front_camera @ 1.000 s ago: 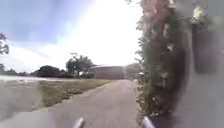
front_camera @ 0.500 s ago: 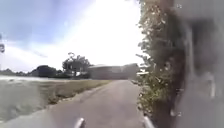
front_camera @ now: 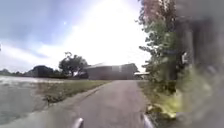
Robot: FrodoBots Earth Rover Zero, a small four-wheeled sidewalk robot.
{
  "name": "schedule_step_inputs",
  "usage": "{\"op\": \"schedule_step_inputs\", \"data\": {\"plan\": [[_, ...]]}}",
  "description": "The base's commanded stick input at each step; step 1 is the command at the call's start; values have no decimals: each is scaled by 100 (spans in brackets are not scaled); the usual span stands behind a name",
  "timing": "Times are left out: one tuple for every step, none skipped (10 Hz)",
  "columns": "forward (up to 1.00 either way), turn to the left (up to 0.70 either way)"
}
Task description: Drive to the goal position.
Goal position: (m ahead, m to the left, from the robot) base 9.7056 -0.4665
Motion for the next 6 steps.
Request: {"op": "schedule_step_inputs", "data": {"plan": [[70,0],[70,0],[70,0],[70,0],[70,0],[70,0]]}}
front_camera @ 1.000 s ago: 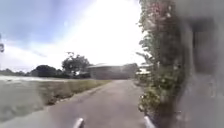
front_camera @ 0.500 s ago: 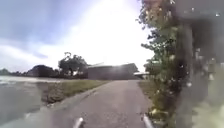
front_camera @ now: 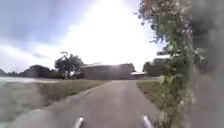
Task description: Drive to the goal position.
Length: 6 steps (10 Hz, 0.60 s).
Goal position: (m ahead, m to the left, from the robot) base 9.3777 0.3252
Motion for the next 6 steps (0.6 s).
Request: {"op": "schedule_step_inputs", "data": {"plan": [[70,0],[70,0],[70,0],[70,0],[70,0],[70,0]]}}
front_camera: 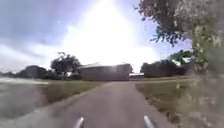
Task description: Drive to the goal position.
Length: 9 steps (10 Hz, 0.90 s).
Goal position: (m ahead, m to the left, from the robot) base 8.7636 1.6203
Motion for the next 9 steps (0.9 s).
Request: {"op": "schedule_step_inputs", "data": {"plan": [[70,0],[70,0],[70,0],[70,0],[70,0],[70,0],[70,0],[70,0],[70,0]]}}
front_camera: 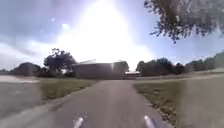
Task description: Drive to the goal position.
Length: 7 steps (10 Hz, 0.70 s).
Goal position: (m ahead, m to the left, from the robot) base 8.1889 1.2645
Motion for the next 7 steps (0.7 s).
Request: {"op": "schedule_step_inputs", "data": {"plan": [[70,0],[70,0],[70,0],[70,0],[70,0],[70,32],[70,32]]}}
